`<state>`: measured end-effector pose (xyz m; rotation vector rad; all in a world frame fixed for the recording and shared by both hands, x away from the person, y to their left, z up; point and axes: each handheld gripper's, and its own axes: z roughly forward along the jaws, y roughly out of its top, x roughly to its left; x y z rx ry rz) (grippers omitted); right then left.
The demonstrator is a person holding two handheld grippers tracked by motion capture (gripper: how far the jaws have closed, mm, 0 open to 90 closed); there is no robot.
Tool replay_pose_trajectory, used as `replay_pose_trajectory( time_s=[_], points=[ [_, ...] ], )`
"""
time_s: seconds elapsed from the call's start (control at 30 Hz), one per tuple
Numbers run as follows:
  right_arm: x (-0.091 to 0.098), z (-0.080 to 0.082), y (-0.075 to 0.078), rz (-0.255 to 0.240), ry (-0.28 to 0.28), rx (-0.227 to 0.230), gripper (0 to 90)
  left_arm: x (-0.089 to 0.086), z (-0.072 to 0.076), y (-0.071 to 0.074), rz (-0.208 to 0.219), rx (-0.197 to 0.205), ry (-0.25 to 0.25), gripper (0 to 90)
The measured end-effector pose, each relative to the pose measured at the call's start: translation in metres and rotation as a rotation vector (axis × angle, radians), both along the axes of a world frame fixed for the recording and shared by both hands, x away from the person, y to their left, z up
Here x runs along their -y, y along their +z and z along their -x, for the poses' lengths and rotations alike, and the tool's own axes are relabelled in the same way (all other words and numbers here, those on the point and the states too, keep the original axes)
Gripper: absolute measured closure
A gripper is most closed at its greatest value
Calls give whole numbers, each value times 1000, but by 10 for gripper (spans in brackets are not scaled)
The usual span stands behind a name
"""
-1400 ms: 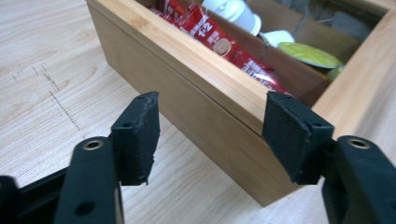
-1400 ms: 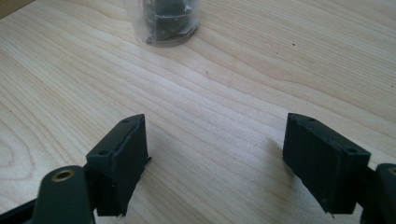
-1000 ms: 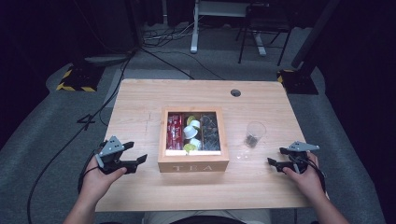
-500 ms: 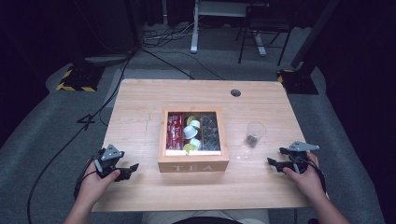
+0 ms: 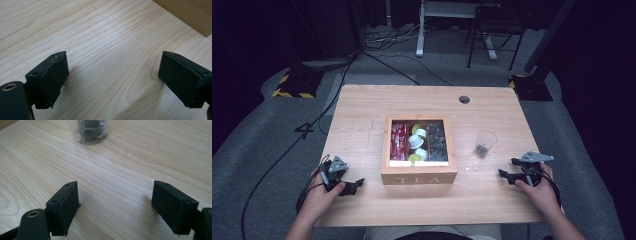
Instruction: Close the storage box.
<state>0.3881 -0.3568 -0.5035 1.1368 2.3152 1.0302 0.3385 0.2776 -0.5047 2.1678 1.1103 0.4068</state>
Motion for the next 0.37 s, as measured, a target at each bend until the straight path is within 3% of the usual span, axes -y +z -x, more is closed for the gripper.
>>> replay_pose_trajectory(
  time_s=[0.37],
  points=[
    [0, 0, 0, -1, 0, 0, 221, 0, -1, 0, -2, -6, 3, 67]
  ],
)
